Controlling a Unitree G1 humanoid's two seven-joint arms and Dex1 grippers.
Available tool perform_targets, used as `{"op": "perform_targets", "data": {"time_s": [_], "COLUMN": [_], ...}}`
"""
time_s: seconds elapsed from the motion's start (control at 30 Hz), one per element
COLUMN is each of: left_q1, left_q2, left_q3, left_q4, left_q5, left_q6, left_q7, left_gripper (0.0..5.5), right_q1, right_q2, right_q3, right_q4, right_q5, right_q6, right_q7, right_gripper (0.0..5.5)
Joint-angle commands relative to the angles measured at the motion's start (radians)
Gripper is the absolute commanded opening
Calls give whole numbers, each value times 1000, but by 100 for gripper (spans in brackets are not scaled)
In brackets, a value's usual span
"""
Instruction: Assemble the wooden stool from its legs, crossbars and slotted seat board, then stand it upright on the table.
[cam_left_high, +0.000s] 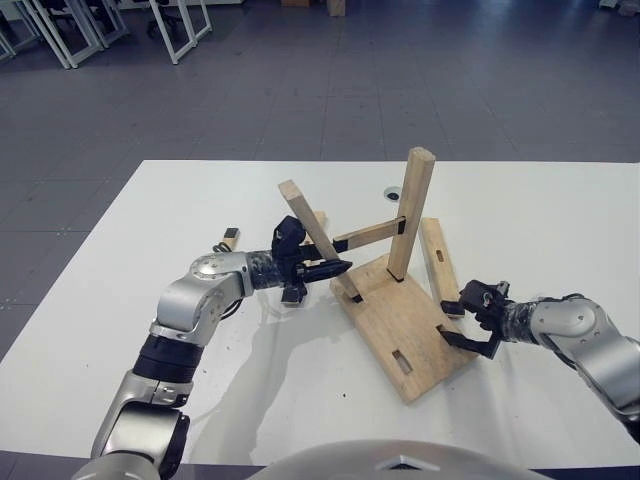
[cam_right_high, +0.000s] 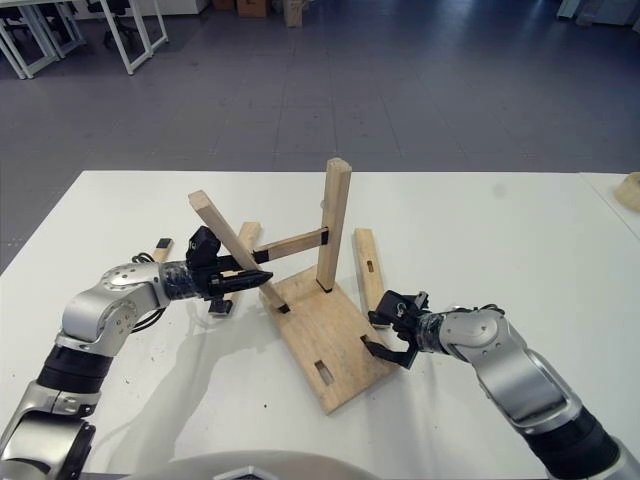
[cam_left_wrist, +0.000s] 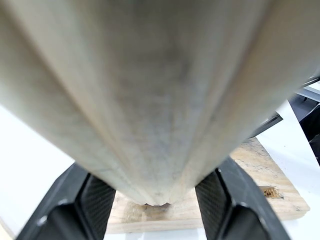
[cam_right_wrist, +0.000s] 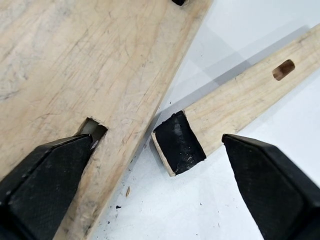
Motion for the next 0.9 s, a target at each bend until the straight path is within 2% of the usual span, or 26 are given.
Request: {"op": "perform_targets", "data": {"time_s": [0.03,0.23,0.4,0.6,0.67,0.77,0.9], "left_q1": [5,17,20,20,21,23,25], "left_q2": [8,30,71,59,60,71,78], "left_q3": [-94,-164,-246,-267,-287,-302,-303], "left_q4": [75,53,51,122,137,120,119], "left_q5": [61,107,118,177,213,222,223], "left_q6": [74,57,115,64,50,50,36], "left_q7": [-42,-57,-91,-23,8,22,34], "left_gripper": [206,206,206,206,206,206,206], "right_q1": [-4,-2,-10,-25,-46,-116,-160], "right_q2": [26,31,40,63,106,233,292], "right_q3": [33,33,35,5,-55,-224,-322], "right_q4": [7,5,4,-7,-15,-46,-56], "right_q5": [-12,-15,-15,8,52,207,306], "right_q6": [14,18,19,14,48,179,280], "right_q7": [-3,-3,0,1,-11,-29,-62], "right_gripper": [481,481,481,481,481,481,481]}}
